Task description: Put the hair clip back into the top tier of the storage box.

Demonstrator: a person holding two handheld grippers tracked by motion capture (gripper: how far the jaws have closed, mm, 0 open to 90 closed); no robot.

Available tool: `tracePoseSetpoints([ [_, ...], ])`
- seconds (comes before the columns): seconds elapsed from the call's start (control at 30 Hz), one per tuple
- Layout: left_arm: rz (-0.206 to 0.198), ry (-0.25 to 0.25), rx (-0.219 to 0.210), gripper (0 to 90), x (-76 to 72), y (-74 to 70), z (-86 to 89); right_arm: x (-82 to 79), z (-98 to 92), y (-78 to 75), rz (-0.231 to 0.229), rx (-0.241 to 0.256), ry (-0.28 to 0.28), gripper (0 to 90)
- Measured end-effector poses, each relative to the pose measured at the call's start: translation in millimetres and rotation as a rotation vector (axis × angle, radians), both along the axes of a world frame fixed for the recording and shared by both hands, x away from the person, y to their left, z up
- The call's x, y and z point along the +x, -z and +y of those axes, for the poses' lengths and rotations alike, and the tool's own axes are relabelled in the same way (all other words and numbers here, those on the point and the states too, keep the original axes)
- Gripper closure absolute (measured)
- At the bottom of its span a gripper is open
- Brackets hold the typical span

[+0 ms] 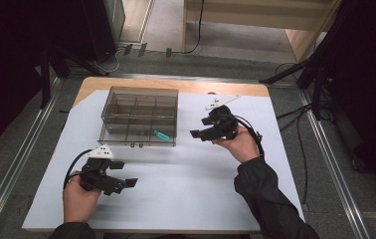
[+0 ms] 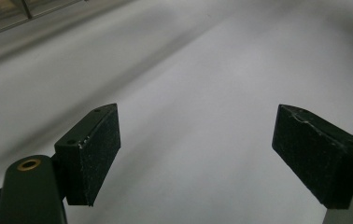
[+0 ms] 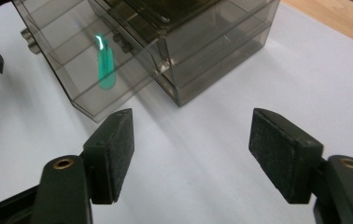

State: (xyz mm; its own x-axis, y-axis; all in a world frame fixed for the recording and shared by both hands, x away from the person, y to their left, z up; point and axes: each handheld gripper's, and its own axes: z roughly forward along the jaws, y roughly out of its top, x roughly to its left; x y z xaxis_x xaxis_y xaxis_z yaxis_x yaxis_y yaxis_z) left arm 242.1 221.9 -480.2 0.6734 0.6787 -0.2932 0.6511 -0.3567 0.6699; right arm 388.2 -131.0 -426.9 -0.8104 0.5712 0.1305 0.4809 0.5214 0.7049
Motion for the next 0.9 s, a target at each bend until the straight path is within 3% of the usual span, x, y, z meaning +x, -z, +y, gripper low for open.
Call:
tracePoseSetpoints([
  [0.3,0.001,0.008,-0.006,16.4,4.5,-0.8,0.2,0.5,-11.3,13.9,0.018,-0.051,0.018,28.4],
  [0.63,-0.005,0.024,-0.011,16.4,8.9,-0.4,-4.1,2.5,-27.6,22.4,0.026,-0.044,0.048,24.6],
  [0.9,0.000,0.027,-0.015,16.4,11.2,0.6,-4.4,2.5,-27.5,25.0,0.022,-0.053,0.046,24.6],
])
